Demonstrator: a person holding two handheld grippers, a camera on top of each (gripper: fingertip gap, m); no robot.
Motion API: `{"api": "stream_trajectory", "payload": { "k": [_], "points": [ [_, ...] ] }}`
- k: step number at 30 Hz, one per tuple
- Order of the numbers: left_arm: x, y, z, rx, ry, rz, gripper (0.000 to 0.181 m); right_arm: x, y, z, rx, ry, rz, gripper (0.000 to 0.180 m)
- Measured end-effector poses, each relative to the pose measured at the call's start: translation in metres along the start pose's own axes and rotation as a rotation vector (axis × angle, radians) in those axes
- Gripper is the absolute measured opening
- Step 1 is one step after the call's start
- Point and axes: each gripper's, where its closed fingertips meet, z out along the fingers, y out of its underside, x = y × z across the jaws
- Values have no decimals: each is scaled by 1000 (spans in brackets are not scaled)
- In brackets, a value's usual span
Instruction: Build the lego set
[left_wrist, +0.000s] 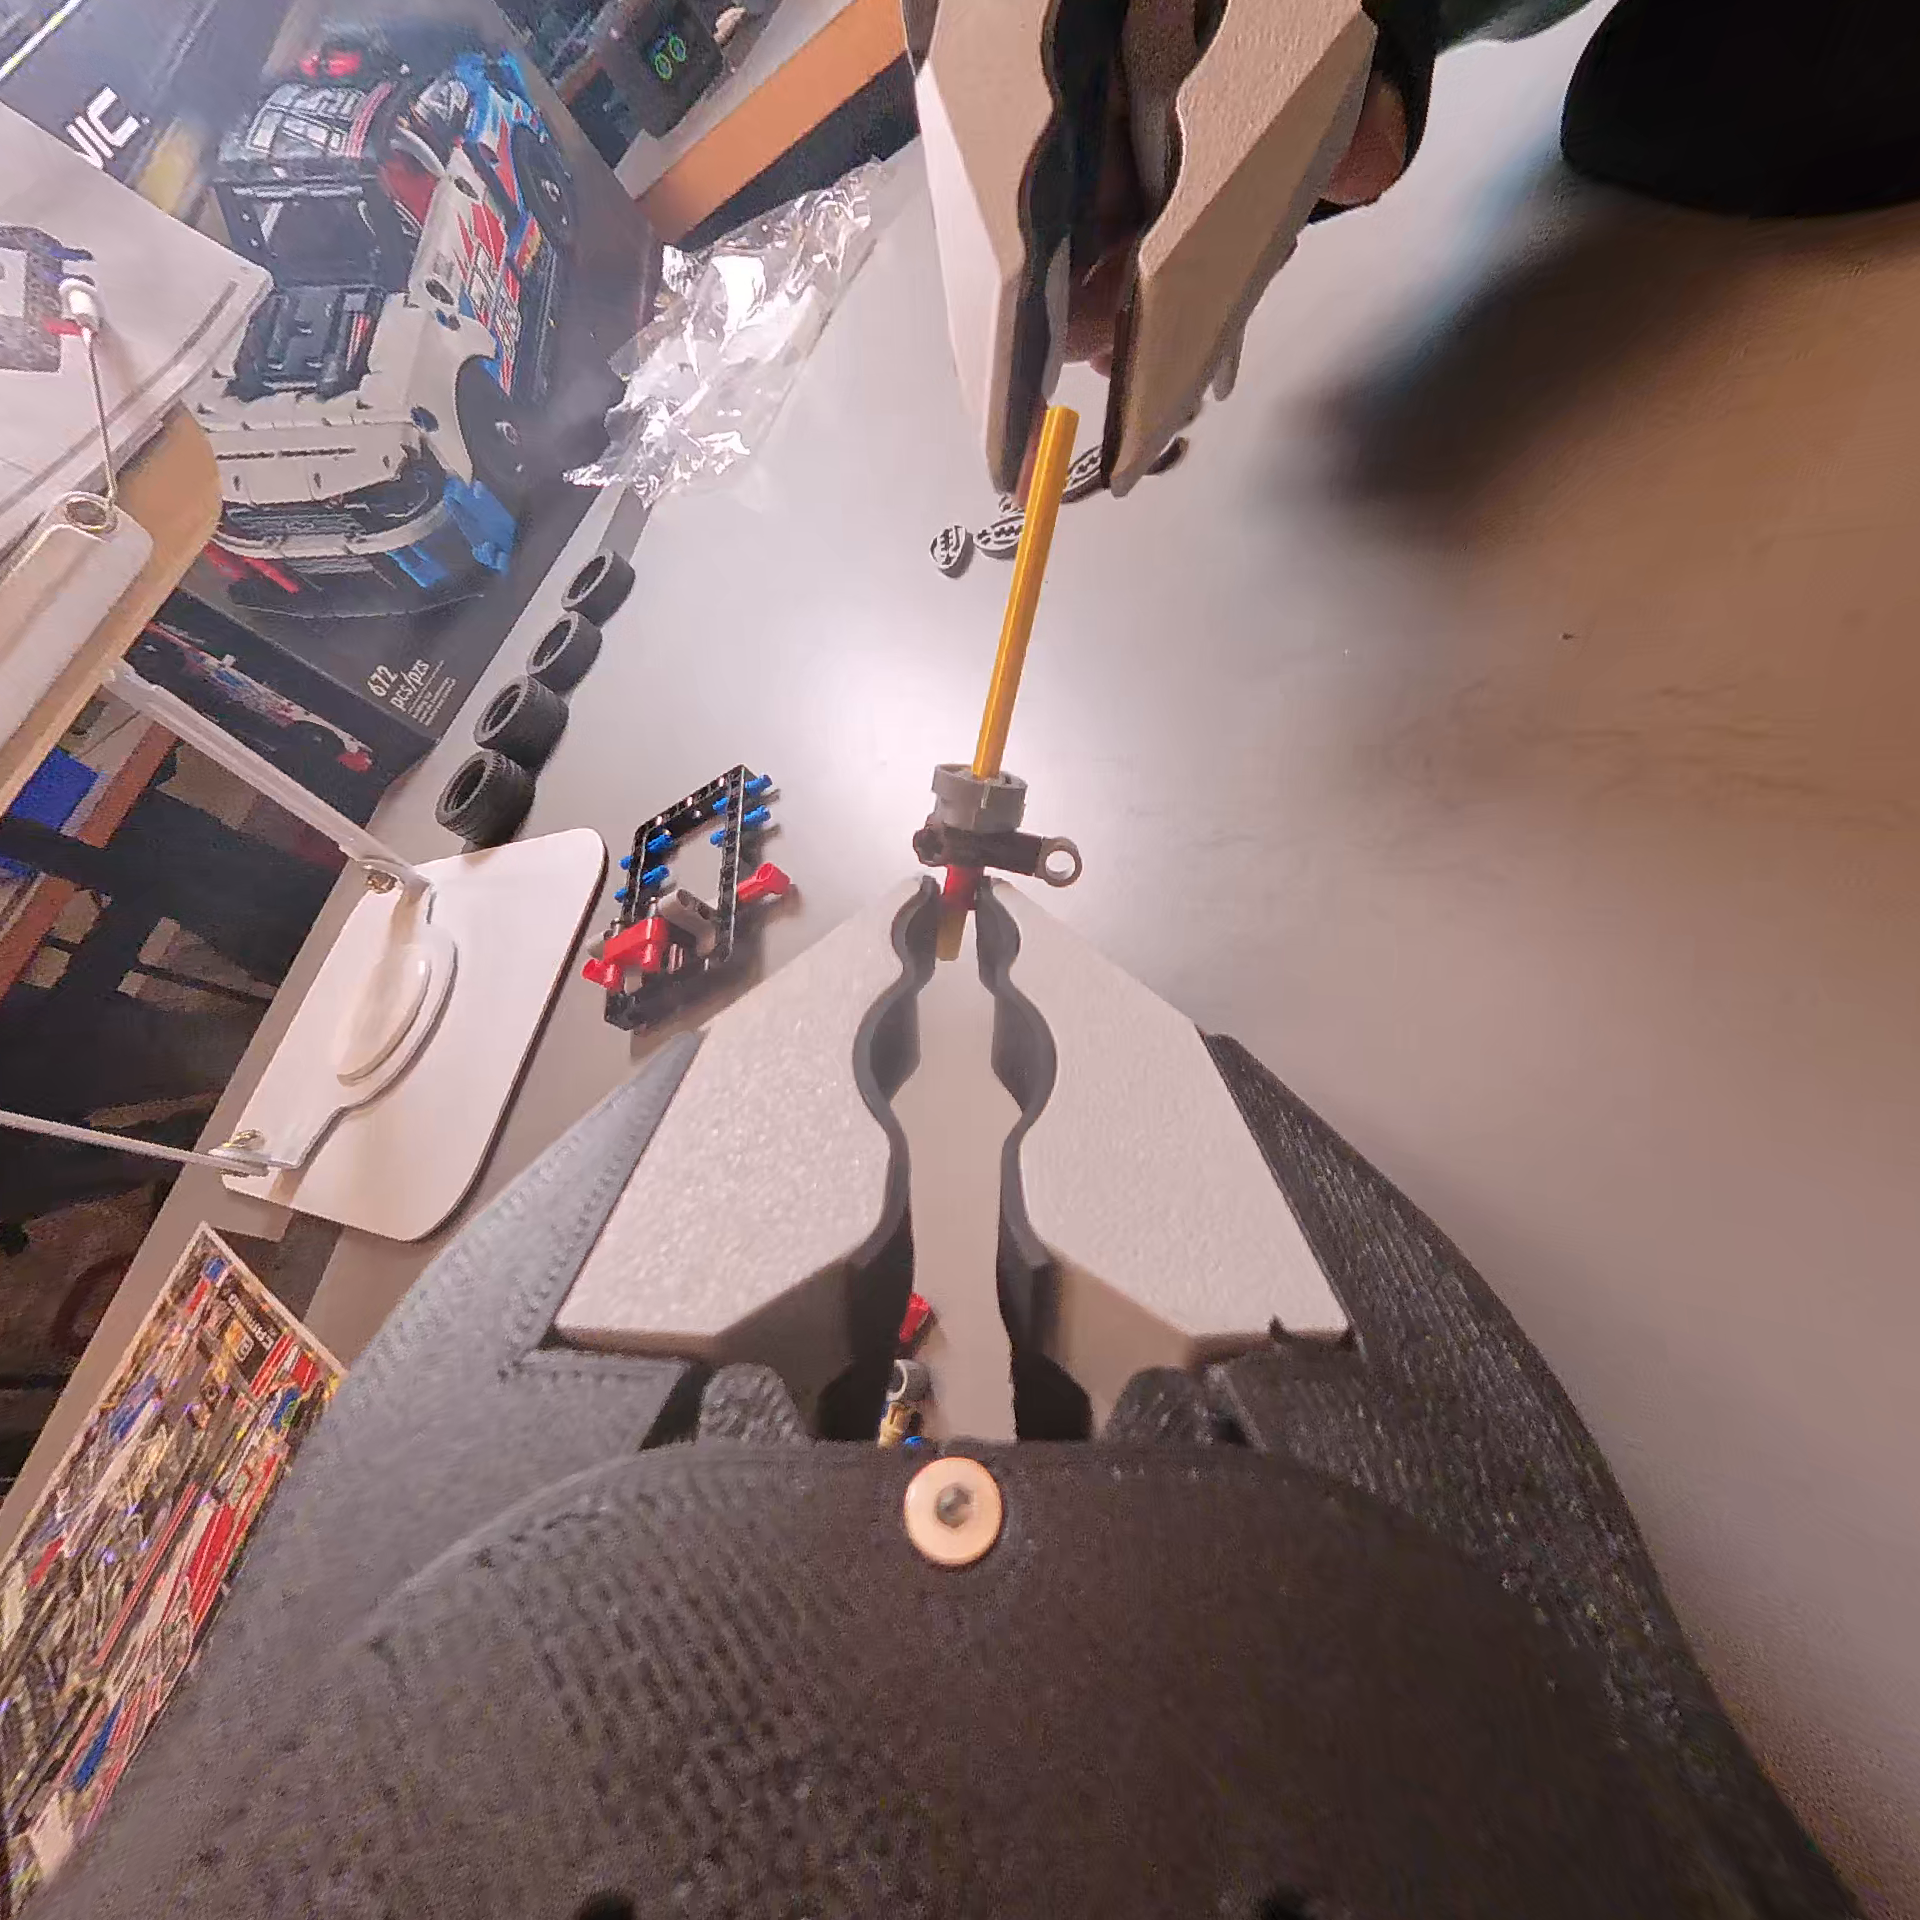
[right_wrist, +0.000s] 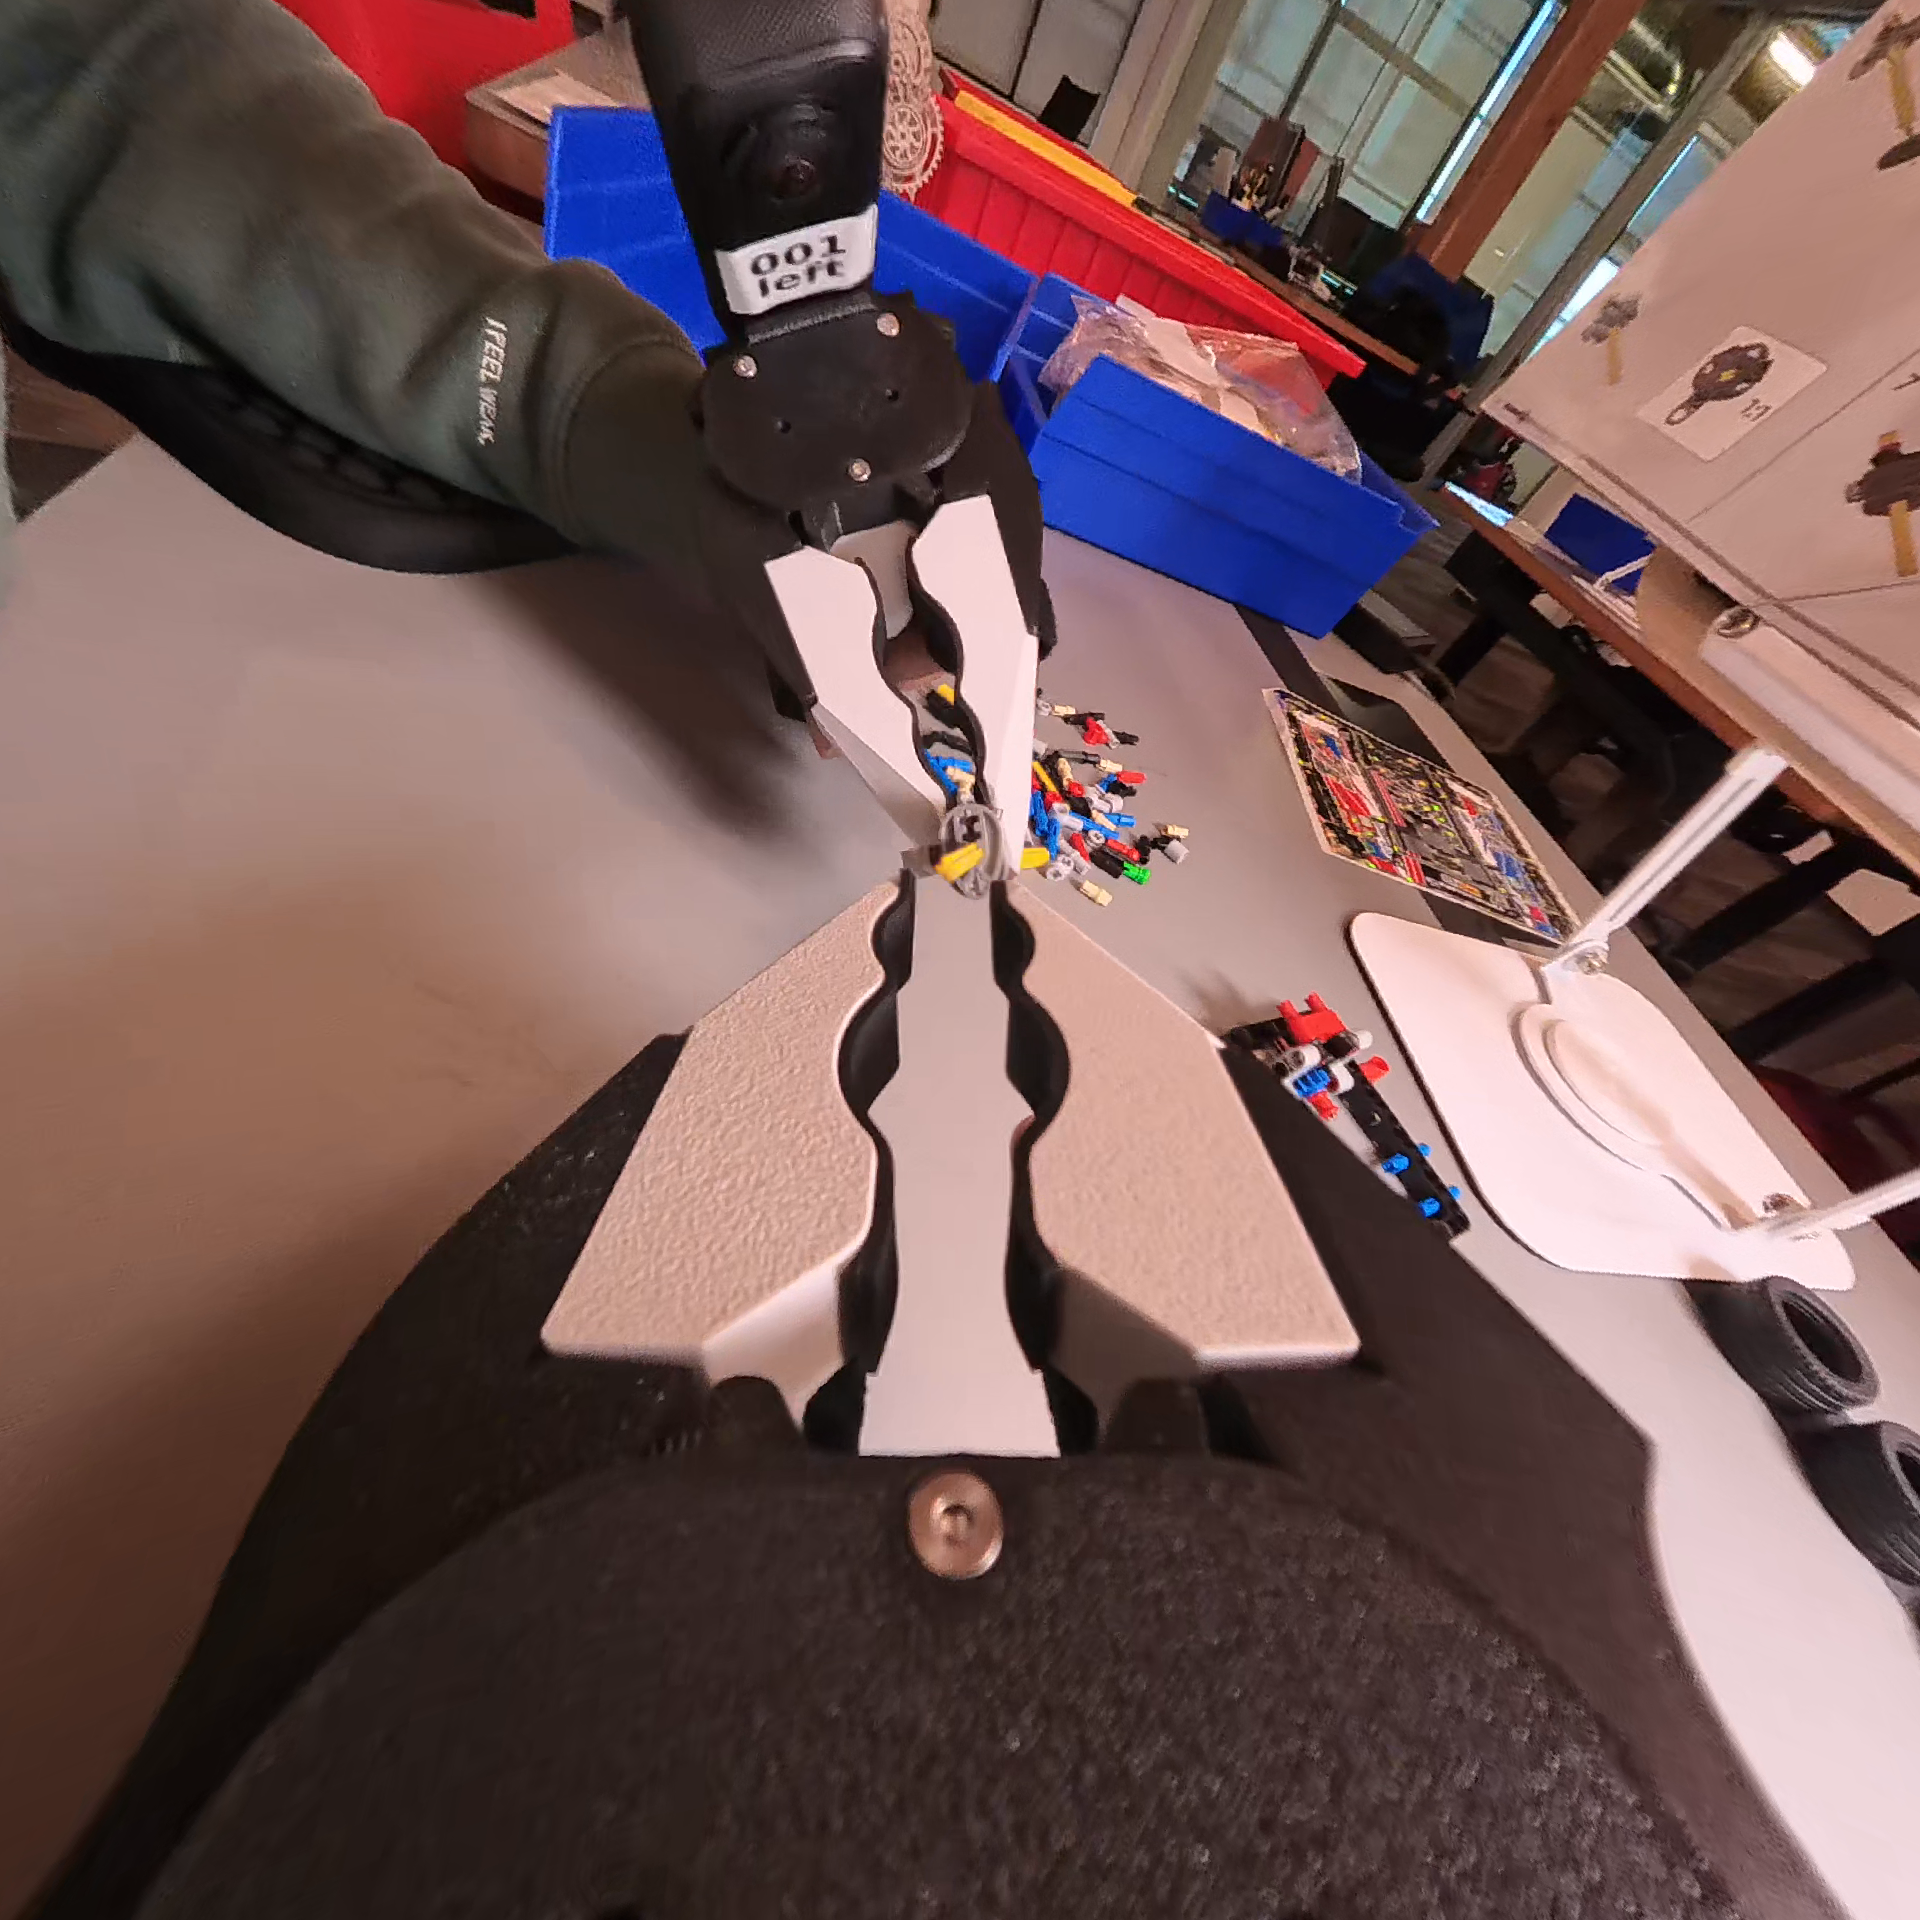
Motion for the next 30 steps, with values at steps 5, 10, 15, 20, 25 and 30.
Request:
{"api": "stream_trajectory", "payload": {
  "k": [5,10,15,20,25,30],
  "points": [
    [2,-1,1,0,1,7,5,-3,-7,3,20,17,-21,1],
    [1,2,2,-10,2,-19,6,-1,-5,5,-13,53,-90,0],
    [-7,28,-2,-121,7,-63,20,-5,3,10,-125,100,-309,0],
    [-12,22,-10,-67,38,-167,23,-18,29,19,-261,64,-467,0],
    [1,13,-7,-39,93,-172,24,-25,40,26,-308,47,-522,0],
    [15,18,0,-85,128,-139,19,-32,50,27,-325,-16,-438,13]
  ]
}}
